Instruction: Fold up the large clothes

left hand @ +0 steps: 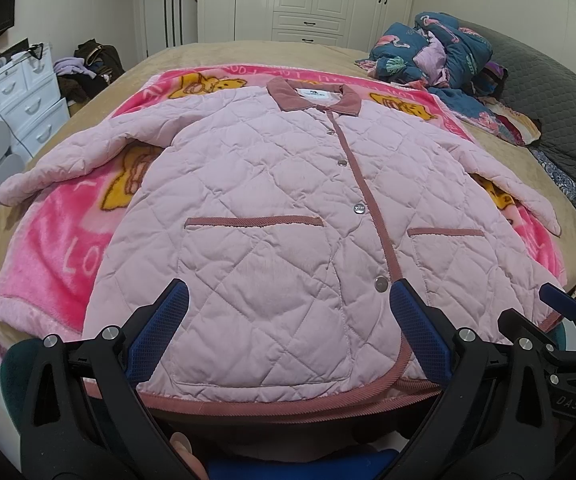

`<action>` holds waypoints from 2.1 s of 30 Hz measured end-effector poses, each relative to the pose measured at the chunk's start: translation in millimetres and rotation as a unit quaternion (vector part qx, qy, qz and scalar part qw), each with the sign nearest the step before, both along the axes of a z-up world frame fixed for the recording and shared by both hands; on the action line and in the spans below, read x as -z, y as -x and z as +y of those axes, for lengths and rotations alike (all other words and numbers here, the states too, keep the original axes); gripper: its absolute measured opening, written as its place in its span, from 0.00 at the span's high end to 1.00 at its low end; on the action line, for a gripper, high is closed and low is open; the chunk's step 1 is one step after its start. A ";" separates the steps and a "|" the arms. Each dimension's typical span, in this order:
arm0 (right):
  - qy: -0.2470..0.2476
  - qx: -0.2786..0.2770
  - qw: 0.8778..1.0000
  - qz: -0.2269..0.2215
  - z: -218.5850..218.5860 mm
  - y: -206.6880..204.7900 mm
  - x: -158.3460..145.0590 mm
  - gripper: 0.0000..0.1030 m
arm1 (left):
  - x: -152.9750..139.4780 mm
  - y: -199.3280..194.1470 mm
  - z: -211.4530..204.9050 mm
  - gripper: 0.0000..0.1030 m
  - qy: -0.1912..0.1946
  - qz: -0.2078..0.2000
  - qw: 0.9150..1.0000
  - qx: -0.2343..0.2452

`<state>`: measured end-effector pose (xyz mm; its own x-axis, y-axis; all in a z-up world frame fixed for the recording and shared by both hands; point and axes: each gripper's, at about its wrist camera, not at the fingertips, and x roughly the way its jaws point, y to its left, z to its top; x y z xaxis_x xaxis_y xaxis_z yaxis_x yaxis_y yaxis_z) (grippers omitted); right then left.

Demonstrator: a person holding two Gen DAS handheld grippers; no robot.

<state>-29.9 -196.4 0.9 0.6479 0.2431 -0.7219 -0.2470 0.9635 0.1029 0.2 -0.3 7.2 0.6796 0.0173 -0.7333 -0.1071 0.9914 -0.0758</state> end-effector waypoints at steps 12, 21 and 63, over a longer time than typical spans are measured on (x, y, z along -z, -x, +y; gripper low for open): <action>0.003 -0.002 1.000 0.002 2.7 -3.1 0.7 0.04 | -1.8 -5.1 7.2 0.08 0.006 0.007 1.000 0.002; 0.001 -0.003 1.000 -0.001 9.9 -32.4 -11.9 0.04 | -1.9 -26.6 13.4 0.08 0.009 0.013 1.000 -0.005; -0.029 0.071 0.997 -0.032 -5.5 -206.9 -91.4 0.04 | -59.5 -198.1 7.8 0.08 0.018 0.006 1.000 -0.007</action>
